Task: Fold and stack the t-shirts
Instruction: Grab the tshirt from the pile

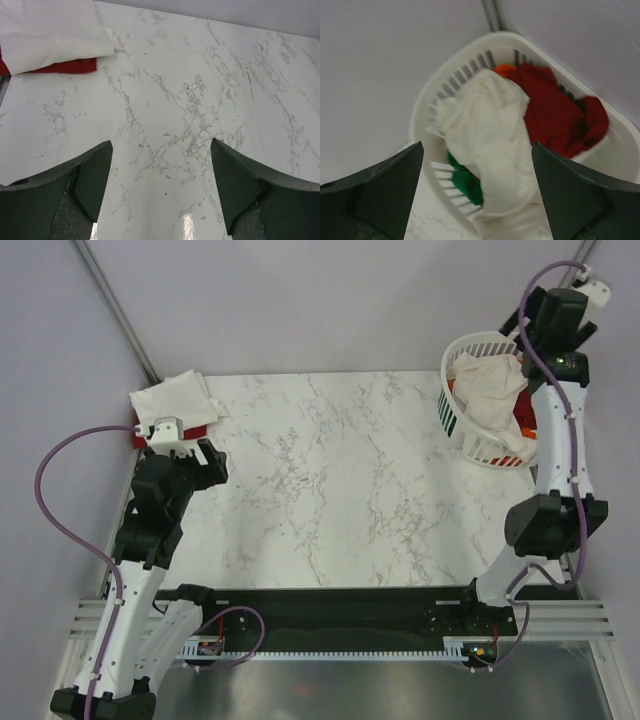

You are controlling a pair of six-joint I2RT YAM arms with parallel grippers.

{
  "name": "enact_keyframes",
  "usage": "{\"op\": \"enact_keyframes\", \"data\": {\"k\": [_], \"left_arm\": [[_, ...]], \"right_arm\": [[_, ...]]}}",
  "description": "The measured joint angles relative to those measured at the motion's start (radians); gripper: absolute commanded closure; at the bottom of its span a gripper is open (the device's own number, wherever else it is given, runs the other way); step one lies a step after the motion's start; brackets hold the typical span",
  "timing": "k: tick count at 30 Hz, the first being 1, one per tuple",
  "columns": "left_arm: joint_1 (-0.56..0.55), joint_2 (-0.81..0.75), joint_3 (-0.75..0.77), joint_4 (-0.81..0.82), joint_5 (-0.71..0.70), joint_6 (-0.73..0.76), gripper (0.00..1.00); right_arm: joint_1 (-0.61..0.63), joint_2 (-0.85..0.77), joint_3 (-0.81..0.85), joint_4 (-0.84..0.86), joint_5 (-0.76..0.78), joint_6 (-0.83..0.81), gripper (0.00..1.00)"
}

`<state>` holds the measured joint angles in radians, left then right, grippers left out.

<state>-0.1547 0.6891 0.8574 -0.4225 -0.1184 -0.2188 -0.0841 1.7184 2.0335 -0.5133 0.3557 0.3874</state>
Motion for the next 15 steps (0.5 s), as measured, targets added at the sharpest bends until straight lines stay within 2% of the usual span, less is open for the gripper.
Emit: {"op": "enact_keyframes", "data": {"k": [3, 6, 11, 15], "left_arm": [[0.0, 0.005, 0.0, -0.002, -0.003, 0.0, 0.14], [0.0, 0.022, 0.001, -0.002, -0.003, 0.0, 0.15], [-0.001, 0.061, 0.007, -0.003, 0.016, -0.001, 0.17], [-0.011, 0.058, 0.008, -0.003, 0.024, -0.001, 0.17]], "right_arm": [[-0.153, 0.039, -0.117, -0.105, -0.061, 0.078, 0.02], [-0.166, -0.031, -0.318, -0.171, -0.089, 0.121, 0.02], [-0.118, -0.301, -0.587, -0.19, -0.117, 0.161, 0.02], [-0.184, -0.529, -0.715, -0.137, -0.117, 0.201, 0.02]]}}
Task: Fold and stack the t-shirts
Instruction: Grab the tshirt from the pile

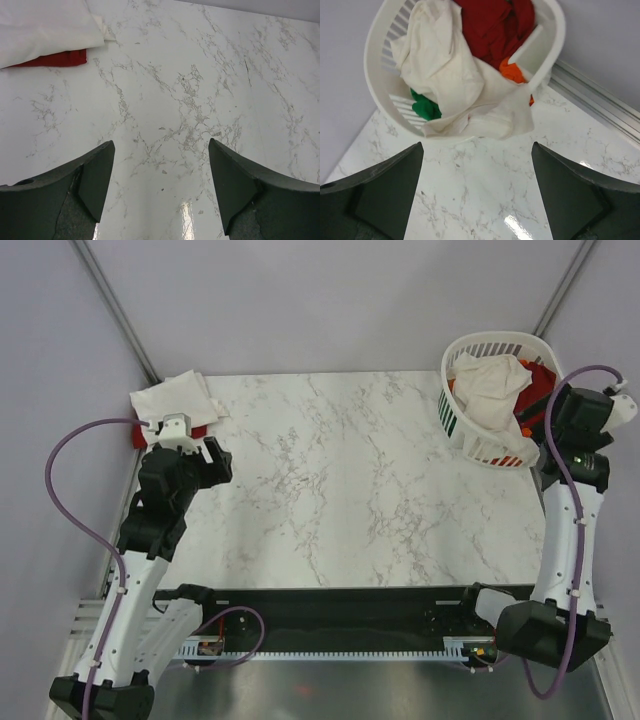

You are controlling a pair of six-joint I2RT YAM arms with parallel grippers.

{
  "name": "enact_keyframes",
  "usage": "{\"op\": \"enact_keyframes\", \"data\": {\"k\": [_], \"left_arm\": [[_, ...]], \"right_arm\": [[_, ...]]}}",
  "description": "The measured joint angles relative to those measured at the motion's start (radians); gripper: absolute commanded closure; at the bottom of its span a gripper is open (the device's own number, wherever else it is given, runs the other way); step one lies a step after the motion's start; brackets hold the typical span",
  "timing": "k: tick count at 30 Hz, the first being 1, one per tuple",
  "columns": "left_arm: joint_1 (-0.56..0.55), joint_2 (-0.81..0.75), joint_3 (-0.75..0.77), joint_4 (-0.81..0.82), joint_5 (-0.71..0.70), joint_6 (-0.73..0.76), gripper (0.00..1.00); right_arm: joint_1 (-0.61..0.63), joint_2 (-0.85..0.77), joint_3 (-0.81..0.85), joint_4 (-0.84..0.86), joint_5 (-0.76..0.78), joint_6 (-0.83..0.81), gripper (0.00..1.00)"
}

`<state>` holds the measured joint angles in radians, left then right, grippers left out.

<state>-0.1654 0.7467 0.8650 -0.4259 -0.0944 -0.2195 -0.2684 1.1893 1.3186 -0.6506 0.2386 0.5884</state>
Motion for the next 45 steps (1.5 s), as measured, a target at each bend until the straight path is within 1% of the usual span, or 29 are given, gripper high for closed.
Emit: {"op": "enact_keyframes", "data": {"k": [1, 3, 5, 9, 11, 14, 18, 23, 27, 30, 31, 33, 35, 36, 38, 39, 41, 42, 43, 45], "left_arm": [[-0.001, -0.002, 0.0, 0.0, 0.0, 0.0, 0.17], [-0.001, -0.001, 0.003, 0.0, 0.003, 0.0, 0.17], [-0.006, 0.0, 0.004, 0.0, 0.005, 0.0, 0.17], [-0.018, -0.002, 0.004, 0.0, 0.009, 0.0, 0.17], [-0.021, -0.003, 0.004, 0.0, 0.008, 0.0, 0.17], [-0.021, -0.005, 0.004, 0.0, 0.0, 0.0, 0.17], [-0.021, -0.01, 0.004, 0.0, -0.006, 0.0, 0.17], [-0.021, -0.01, 0.004, 0.0, -0.007, 0.0, 0.17], [-0.021, -0.009, 0.004, 0.0, -0.008, 0.0, 0.17], [-0.021, -0.009, 0.004, 0.0, -0.008, 0.0, 0.17], [-0.021, -0.009, 0.004, 0.0, -0.008, 0.0, 0.17], [-0.021, -0.008, 0.004, 0.0, -0.008, 0.0, 0.17], [-0.021, -0.007, 0.004, 0.0, -0.008, 0.0, 0.17], [-0.021, -0.007, 0.004, 0.0, -0.008, 0.0, 0.17], [-0.021, -0.007, 0.004, 0.0, -0.008, 0.0, 0.17], [-0.021, -0.007, 0.004, 0.0, -0.009, 0.0, 0.17], [-0.021, -0.007, 0.004, 0.0, -0.008, 0.0, 0.17], [-0.021, -0.007, 0.004, 0.0, -0.008, 0.0, 0.17], [-0.021, -0.007, 0.004, 0.0, -0.009, 0.0, 0.17], [-0.021, -0.007, 0.005, 0.0, -0.008, 0.0, 0.17]], "right_arm": [[-0.04, -0.032, -0.025, 0.015, -0.019, 0.016, 0.04], [-0.127, -0.041, -0.077, 0.063, -0.066, 0.048, 0.07], [-0.217, -0.002, -0.153, 0.126, -0.16, 0.079, 0.12], [-0.31, 0.145, -0.28, 0.192, -0.319, 0.132, 0.14], [-0.328, 0.17, -0.318, 0.217, -0.38, 0.148, 0.13], [-0.356, 0.146, -0.339, 0.291, -0.452, 0.173, 0.14], [-0.382, 0.105, -0.342, 0.417, -0.51, 0.21, 0.16], [-0.384, 0.108, -0.378, 0.536, -0.562, 0.248, 0.19], [-0.384, 0.146, -0.396, 0.569, -0.595, 0.265, 0.21], [-0.384, 0.163, -0.409, 0.571, -0.598, 0.27, 0.27], [-0.384, 0.164, -0.412, 0.572, -0.599, 0.272, 0.3], [-0.384, 0.167, -0.417, 0.576, -0.6, 0.272, 0.35], [-0.384, 0.169, -0.421, 0.583, -0.603, 0.272, 0.45], [-0.384, 0.17, -0.424, 0.586, -0.607, 0.27, 0.57], [-0.384, 0.175, -0.431, 0.592, -0.615, 0.273, 0.67], [-0.384, 0.178, -0.435, 0.594, -0.618, 0.275, 0.76], [-0.385, 0.179, -0.439, 0.606, -0.631, 0.28, 0.85], [-0.384, 0.175, -0.439, 0.607, -0.635, 0.279, 0.96], [-0.385, 0.173, -0.439, 0.608, -0.638, 0.278, 0.99], [-0.384, 0.169, -0.439, 0.607, -0.637, 0.279, 1.0]]}}
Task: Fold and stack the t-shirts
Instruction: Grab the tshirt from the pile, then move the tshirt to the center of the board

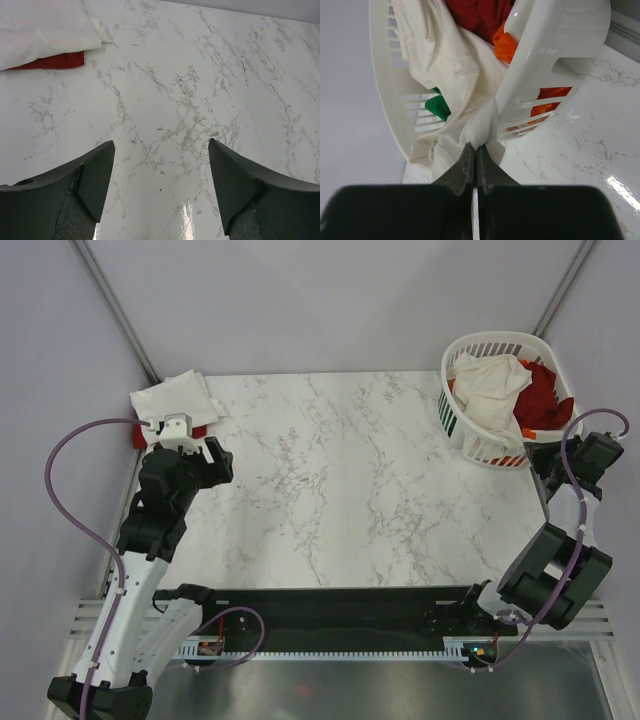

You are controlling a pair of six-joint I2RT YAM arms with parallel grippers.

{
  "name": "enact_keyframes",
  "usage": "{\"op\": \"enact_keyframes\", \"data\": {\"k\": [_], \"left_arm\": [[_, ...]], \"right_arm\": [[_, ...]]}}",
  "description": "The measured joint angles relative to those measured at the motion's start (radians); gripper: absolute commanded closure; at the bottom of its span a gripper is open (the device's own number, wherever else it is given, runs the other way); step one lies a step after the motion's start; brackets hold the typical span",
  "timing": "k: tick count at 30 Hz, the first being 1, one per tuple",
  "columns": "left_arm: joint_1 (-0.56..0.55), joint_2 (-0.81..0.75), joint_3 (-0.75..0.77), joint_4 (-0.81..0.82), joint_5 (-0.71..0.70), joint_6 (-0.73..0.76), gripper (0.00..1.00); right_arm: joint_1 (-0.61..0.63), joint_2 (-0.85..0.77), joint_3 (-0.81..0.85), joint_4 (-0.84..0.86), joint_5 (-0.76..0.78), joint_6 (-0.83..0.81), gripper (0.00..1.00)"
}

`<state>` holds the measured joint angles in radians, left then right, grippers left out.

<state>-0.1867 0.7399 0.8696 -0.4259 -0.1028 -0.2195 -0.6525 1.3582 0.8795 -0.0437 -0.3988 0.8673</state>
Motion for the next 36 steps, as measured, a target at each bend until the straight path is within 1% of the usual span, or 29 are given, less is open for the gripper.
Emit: {"op": "enact_keyframes", "data": {"k": [5, 7, 9, 10, 11, 13, 16, 18, 20, 21, 22, 23, 25, 27, 29, 30, 32, 34, 36], "left_arm": [[0.0, 0.0, 0.001, 0.0, 0.0, 0.0, 0.17], [0.0, 0.002, 0.001, 0.0, 0.0, 0.0, 0.17], [0.0, 0.006, 0.001, 0.0, 0.0, 0.0, 0.18], [0.0, 0.007, 0.001, 0.0, 0.0, 0.0, 0.18], [0.0, 0.008, 0.001, 0.0, 0.0, 0.0, 0.18], [0.0, 0.01, 0.001, 0.0, -0.001, 0.0, 0.18], [0.0, 0.011, 0.001, -0.001, -0.002, 0.0, 0.17], [0.0, 0.011, 0.001, -0.002, -0.002, 0.0, 0.17], [0.0, 0.011, 0.001, -0.003, -0.004, 0.0, 0.17], [0.0, 0.011, 0.001, -0.006, -0.006, 0.0, 0.17], [0.0, 0.011, 0.001, -0.008, -0.009, 0.0, 0.17], [0.0, 0.011, 0.001, -0.01, -0.011, 0.0, 0.17], [0.0, 0.011, 0.001, -0.012, -0.019, 0.0, 0.17], [0.0, 0.011, 0.001, -0.014, -0.026, 0.0, 0.17], [0.0, 0.011, 0.001, -0.014, -0.028, 0.0, 0.17], [0.0, 0.011, 0.001, -0.014, -0.028, 0.0, 0.17], [0.0, 0.013, 0.001, -0.014, -0.027, 0.0, 0.17], [0.0, 0.023, 0.003, -0.017, -0.017, 0.0, 0.18], [-0.008, 0.042, 0.015, -0.028, 0.003, -0.007, 0.16]], "right_arm": [[0.021, -0.043, 0.007, -0.027, 0.009, 0.001, 1.0], [0.053, -0.063, 0.045, -0.055, 0.013, 0.005, 1.0], [0.109, -0.075, 0.131, -0.069, 0.013, 0.013, 1.0], [0.132, -0.083, 0.198, -0.071, 0.013, 0.02, 1.0], [0.161, -0.087, 0.226, -0.068, 0.013, 0.022, 1.0], [0.238, -0.095, 0.356, -0.054, 0.015, 0.023, 1.0], [0.368, -0.064, 0.626, -0.047, -0.017, 0.025, 1.0], [0.462, -0.025, 0.808, -0.006, -0.066, 0.037, 1.0], [0.548, 0.004, 0.941, 0.042, -0.114, 0.046, 0.99], [0.579, 0.005, 0.969, 0.058, -0.132, 0.049, 0.45], [0.606, 0.004, 0.988, 0.074, -0.151, 0.059, 0.13], [0.624, 0.0, 0.992, 0.087, -0.168, 0.057, 0.02], [0.639, -0.011, 0.969, 0.094, -0.191, 0.048, 0.02], [0.642, -0.023, 0.907, 0.066, -0.197, 0.021, 0.02], [0.658, -0.029, 0.813, -0.024, -0.164, -0.039, 0.02], [0.674, -0.023, 0.78, -0.077, -0.124, -0.071, 0.02], [0.727, 0.018, 0.698, -0.222, 0.008, -0.163, 0.02], [0.773, 0.066, 0.601, -0.323, 0.109, -0.225, 0.02], [0.804, 0.098, 0.492, -0.419, 0.175, -0.268, 0.02]]}}
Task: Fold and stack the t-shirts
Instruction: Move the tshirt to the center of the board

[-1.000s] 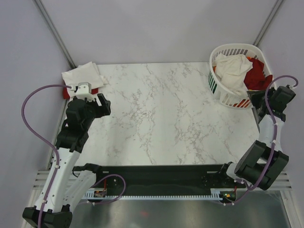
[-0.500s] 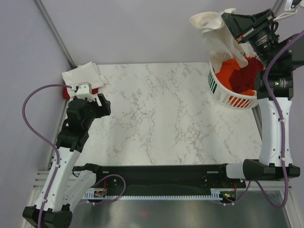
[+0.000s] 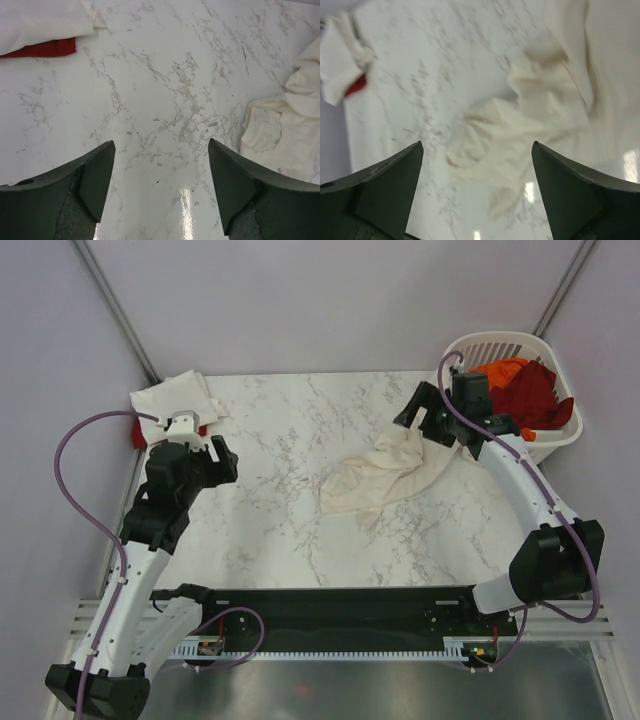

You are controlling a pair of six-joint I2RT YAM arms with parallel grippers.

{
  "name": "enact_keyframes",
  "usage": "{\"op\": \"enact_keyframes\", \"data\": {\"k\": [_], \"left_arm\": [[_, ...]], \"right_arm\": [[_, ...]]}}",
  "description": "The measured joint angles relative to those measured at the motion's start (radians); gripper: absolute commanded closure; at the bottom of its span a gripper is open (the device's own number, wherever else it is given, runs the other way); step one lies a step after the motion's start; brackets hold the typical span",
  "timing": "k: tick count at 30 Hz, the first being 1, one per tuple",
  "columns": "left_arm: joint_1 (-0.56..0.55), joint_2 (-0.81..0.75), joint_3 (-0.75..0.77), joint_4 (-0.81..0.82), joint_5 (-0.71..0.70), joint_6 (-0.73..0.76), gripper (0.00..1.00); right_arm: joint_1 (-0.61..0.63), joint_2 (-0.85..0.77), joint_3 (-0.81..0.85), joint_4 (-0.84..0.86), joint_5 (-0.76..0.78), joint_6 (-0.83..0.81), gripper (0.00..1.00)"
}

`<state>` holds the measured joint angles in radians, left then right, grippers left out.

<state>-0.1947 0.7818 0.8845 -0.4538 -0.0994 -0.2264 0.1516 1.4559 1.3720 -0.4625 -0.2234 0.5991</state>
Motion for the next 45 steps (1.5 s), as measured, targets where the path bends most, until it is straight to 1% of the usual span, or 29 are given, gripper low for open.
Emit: {"op": "enact_keyframes", "data": {"k": [1, 2, 5, 7, 8, 10, 12, 15, 19, 22, 26, 31, 34, 36, 37, 40, 41, 42, 43, 45], "left_arm": [[-0.014, 0.014, 0.012, -0.011, 0.006, -0.009, 0.16], [-0.034, 0.031, 0.024, -0.021, 0.014, -0.021, 0.12], [-0.137, 0.093, 0.055, -0.031, 0.035, -0.077, 0.11], [-0.269, 0.159, 0.063, -0.031, 0.018, -0.127, 0.09], [-0.363, 0.203, 0.07, -0.031, 0.009, -0.152, 0.09], [-0.519, 0.319, 0.093, -0.028, -0.005, -0.205, 0.09], [-0.629, 0.459, 0.11, -0.017, 0.005, -0.267, 0.09], [-0.678, 0.588, 0.102, 0.009, 0.026, -0.339, 0.07], [-0.696, 0.665, 0.071, 0.079, 0.057, -0.407, 0.06], [-0.705, 0.727, 0.071, 0.169, 0.093, -0.437, 0.06], [-0.735, 0.827, 0.095, 0.235, 0.125, -0.467, 0.16], [-0.774, 0.954, 0.155, 0.276, 0.128, -0.496, 0.2], [-0.778, 1.003, 0.18, 0.282, 0.128, -0.506, 0.26], [-0.778, 1.022, 0.194, 0.284, 0.127, -0.51, 0.35], [-0.778, 1.029, 0.202, 0.285, 0.126, -0.511, 0.43], [-0.78, 1.043, 0.222, 0.288, 0.121, -0.515, 0.59], [-0.782, 1.047, 0.229, 0.287, 0.115, -0.515, 0.78], [-0.782, 1.05, 0.238, 0.287, 0.108, -0.518, 0.95], [-0.783, 1.053, 0.248, 0.288, 0.101, -0.515, 0.98], [-0.783, 1.056, 0.267, 0.288, 0.095, -0.506, 0.98]], "right_arm": [[0.008, 0.003, -0.047, -0.039, 0.026, -0.014, 0.02], [0.01, 0.001, -0.084, -0.081, 0.05, -0.027, 0.02], [0.01, -0.031, -0.112, -0.125, 0.106, -0.053, 0.02], [0.009, -0.077, -0.112, -0.115, 0.14, -0.068, 0.02], [0.009, -0.099, -0.112, -0.11, 0.154, -0.074, 0.02], [0.009, -0.137, -0.112, -0.097, 0.187, -0.086, 0.02], [0.01, -0.152, -0.113, -0.087, 0.211, -0.096, 0.02], [0.01, -0.154, -0.129, -0.079, 0.232, -0.104, 0.02], [0.01, -0.179, -0.172, -0.077, 0.229, -0.103, 0.02], [0.01, -0.217, -0.2, -0.076, 0.227, -0.102, 0.02], [0.01, -0.245, -0.211, -0.072, 0.213, -0.103, 0.02], [0.01, -0.253, -0.22, -0.072, 0.194, -0.103, 0.02], [0.01, -0.254, -0.22, -0.071, 0.185, -0.103, 0.02], [0.01, -0.259, -0.225, -0.068, 0.179, -0.103, 0.02], [0.01, -0.261, -0.229, -0.068, 0.177, -0.103, 0.02], [0.01, -0.262, -0.238, -0.069, 0.175, -0.103, 0.02], [0.01, -0.262, -0.24, -0.068, 0.175, -0.103, 0.02], [0.01, -0.262, -0.242, -0.068, 0.175, -0.103, 0.02], [0.01, -0.262, -0.244, -0.068, 0.175, -0.103, 0.02], [0.01, -0.262, -0.246, -0.069, 0.175, -0.103, 0.02]]}}
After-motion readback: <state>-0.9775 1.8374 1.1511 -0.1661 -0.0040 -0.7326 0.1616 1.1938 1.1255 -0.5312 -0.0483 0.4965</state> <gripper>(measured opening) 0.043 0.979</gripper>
